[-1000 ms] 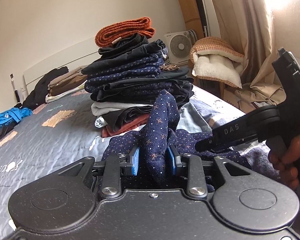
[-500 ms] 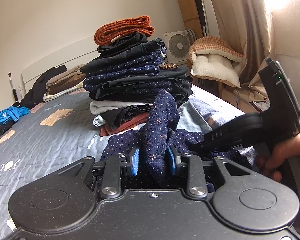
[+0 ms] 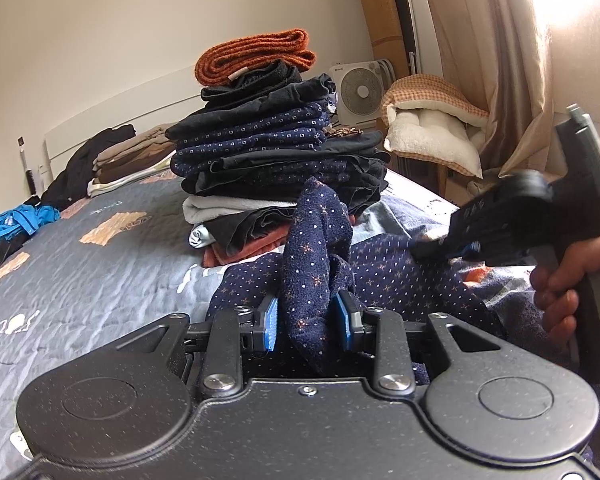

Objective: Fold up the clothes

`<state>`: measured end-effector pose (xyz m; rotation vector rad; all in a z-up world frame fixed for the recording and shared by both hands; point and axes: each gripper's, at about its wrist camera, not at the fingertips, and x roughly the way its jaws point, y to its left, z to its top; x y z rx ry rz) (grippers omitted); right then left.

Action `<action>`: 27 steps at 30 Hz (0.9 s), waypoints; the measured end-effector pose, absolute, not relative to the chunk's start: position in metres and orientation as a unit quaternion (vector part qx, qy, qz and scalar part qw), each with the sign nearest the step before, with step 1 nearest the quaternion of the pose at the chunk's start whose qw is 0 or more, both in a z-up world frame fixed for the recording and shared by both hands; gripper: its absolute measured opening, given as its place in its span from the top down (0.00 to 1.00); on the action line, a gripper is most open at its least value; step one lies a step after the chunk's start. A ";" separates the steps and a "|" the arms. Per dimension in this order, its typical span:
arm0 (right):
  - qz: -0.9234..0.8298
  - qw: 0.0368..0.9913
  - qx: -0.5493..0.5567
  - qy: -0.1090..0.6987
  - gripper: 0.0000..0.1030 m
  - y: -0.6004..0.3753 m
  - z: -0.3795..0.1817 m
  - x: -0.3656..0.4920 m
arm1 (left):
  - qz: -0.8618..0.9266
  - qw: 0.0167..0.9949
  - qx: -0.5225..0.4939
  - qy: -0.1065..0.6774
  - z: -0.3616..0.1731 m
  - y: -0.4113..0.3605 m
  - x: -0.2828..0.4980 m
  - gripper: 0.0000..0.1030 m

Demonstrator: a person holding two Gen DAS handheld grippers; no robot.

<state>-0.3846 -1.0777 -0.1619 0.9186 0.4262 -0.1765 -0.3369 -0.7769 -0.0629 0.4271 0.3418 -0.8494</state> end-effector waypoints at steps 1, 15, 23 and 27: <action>-0.089 0.870 0.432 0.221 0.96 -1.076 -0.164 -0.382 | -0.408 0.874 0.206 0.164 -0.063 -0.778 -0.337 0.71; -0.086 0.880 0.420 0.205 0.77 -1.100 -0.126 -0.413 | -0.528 0.784 0.248 0.214 -0.078 -0.811 -0.371 0.52; 0.003 0.883 0.416 0.219 0.61 -1.077 -0.110 -0.402 | -0.534 0.798 0.154 0.233 -0.057 -0.761 -0.388 0.44; 0.056 0.885 0.394 0.243 0.56 -1.055 -0.102 -0.394 | -0.529 0.777 0.188 0.287 -0.083 -0.769 -0.390 0.44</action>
